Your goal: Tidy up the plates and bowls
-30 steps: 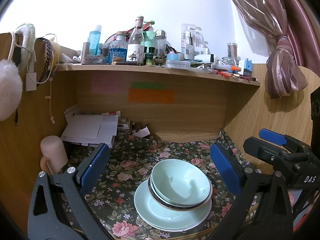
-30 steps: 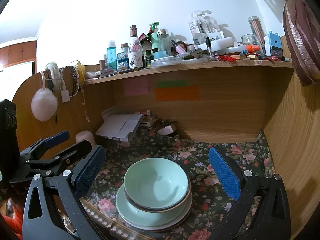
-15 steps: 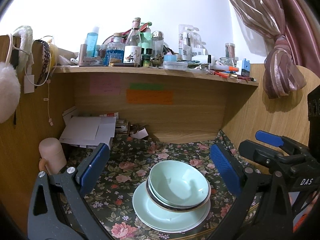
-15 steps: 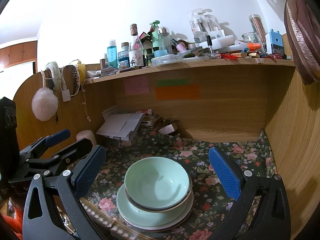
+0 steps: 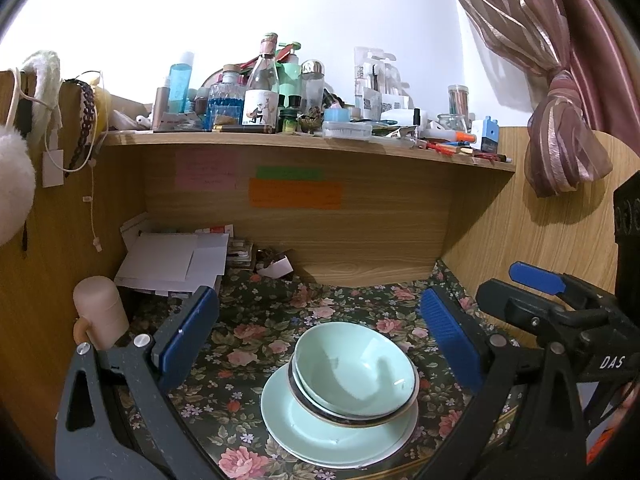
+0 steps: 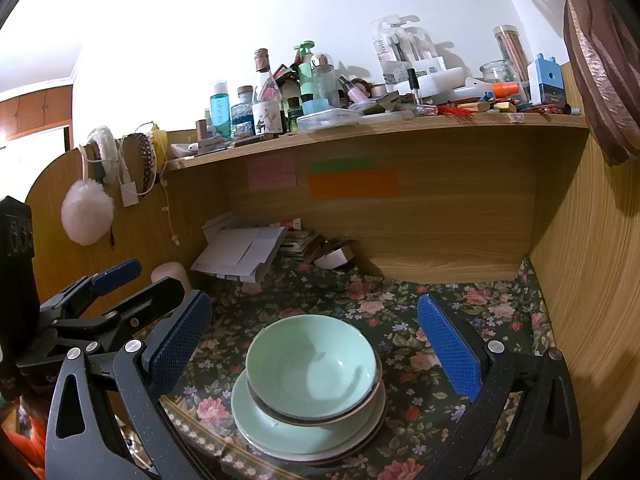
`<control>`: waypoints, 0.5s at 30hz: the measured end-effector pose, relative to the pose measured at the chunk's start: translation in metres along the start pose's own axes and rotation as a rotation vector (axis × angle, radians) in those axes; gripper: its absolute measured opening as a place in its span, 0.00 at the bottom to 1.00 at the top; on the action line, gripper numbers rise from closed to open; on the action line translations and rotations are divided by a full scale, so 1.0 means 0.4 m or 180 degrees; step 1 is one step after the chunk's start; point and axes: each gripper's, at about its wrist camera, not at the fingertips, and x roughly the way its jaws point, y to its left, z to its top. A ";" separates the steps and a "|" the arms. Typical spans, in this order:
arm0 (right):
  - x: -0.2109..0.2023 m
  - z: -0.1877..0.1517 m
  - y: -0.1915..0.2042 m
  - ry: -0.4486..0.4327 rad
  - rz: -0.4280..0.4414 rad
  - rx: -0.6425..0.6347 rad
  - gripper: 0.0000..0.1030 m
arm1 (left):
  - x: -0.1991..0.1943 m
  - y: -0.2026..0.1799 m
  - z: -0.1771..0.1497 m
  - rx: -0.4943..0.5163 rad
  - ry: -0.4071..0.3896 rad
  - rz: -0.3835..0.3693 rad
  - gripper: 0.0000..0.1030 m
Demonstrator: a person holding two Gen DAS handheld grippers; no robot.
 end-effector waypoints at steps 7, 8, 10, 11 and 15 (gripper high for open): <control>0.000 0.000 -0.001 -0.0008 -0.0016 0.0005 1.00 | 0.009 -0.001 -0.001 -0.0031 0.0008 0.0027 1.00; 0.000 0.001 -0.001 -0.0010 -0.0026 0.0009 1.00 | 0.010 -0.001 -0.001 -0.0034 0.0014 0.0026 1.00; 0.004 0.001 0.001 -0.0008 -0.0048 0.0022 1.00 | 0.012 -0.001 -0.001 -0.0037 0.0028 0.0023 1.00; 0.005 0.001 0.001 -0.0006 -0.0057 0.0027 1.00 | 0.014 0.000 -0.001 -0.0041 0.0037 0.0021 1.00; 0.010 -0.002 0.005 0.0002 -0.0104 0.0037 1.00 | 0.021 0.001 -0.001 -0.0054 0.0046 0.0019 1.00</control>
